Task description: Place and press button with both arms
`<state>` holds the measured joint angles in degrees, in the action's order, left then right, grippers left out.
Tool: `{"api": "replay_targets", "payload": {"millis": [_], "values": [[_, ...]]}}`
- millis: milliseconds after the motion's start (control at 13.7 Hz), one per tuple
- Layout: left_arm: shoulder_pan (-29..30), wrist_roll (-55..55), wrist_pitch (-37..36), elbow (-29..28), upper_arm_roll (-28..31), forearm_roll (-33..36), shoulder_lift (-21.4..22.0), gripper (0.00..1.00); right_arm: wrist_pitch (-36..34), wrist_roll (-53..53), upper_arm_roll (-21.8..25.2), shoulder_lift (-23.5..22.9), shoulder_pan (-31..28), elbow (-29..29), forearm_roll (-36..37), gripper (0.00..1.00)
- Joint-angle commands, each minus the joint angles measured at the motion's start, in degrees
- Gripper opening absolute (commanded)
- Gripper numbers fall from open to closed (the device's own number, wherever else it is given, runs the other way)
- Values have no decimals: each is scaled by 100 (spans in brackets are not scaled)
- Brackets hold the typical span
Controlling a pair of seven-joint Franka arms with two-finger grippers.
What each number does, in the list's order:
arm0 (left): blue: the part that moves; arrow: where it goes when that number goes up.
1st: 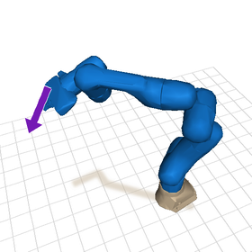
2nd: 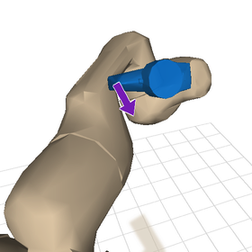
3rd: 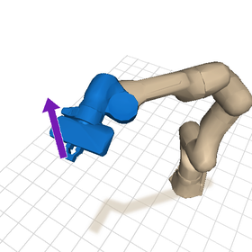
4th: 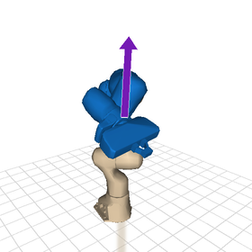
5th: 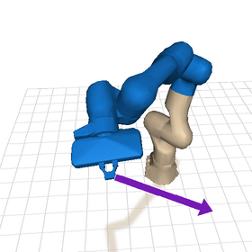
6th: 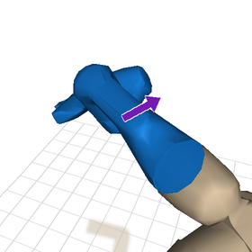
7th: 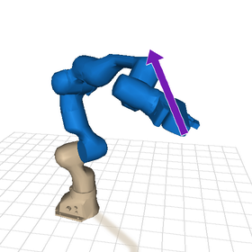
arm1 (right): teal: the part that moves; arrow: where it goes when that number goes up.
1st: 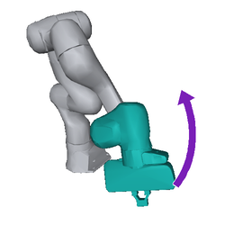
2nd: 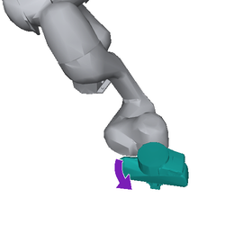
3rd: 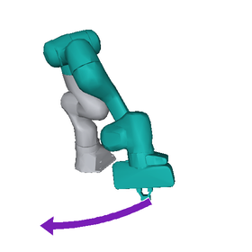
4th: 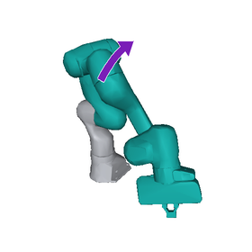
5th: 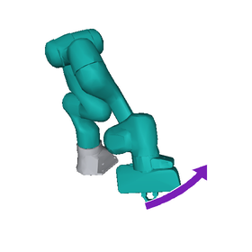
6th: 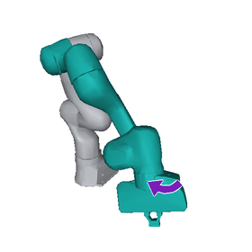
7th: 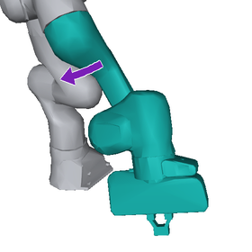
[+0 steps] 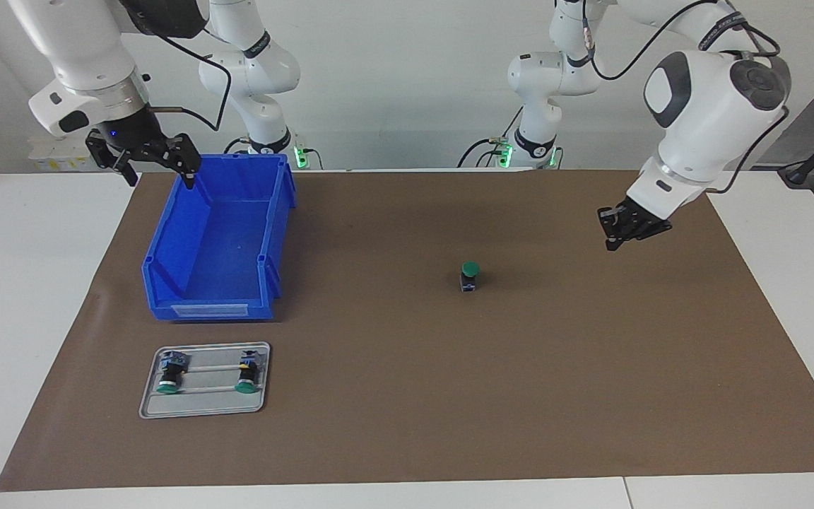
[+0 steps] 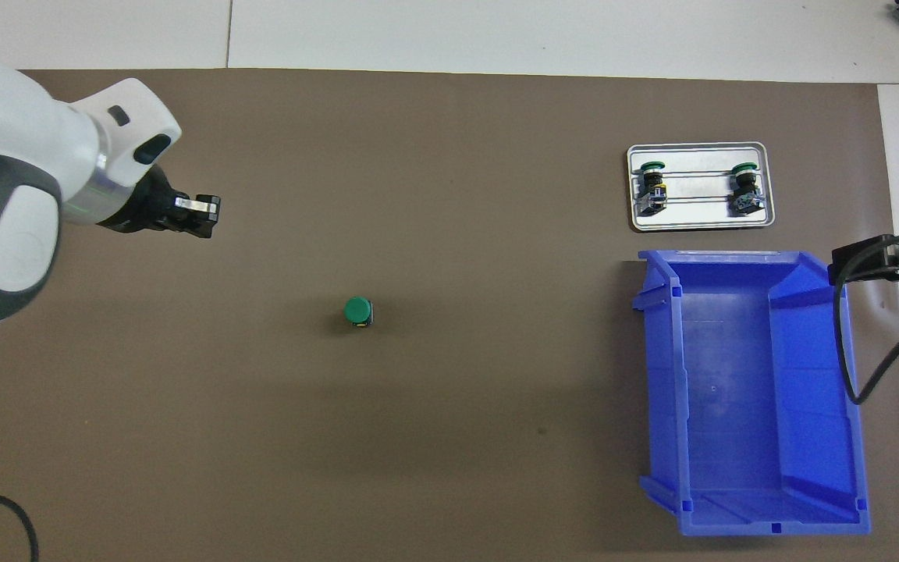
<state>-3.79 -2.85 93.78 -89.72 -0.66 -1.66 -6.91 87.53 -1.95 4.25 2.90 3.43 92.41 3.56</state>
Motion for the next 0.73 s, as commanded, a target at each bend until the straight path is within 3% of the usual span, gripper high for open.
{"api": "replay_targets", "payload": {"millis": [0, 73, 659], "values": [[-8, 12, -746, 779, -66, 246, 49, 64, 35, 89, -30, 27, -35, 31, -22, 100], [-8, 12, -660, 780, -75, 262, 75, 100, 44, 98, -38, -8, -70, -39, -49, 100], [1, 30, -449, 297, -84, 315, 330, 100, 53, 45, -38, -176, -26, -286, -198, 100]]}}
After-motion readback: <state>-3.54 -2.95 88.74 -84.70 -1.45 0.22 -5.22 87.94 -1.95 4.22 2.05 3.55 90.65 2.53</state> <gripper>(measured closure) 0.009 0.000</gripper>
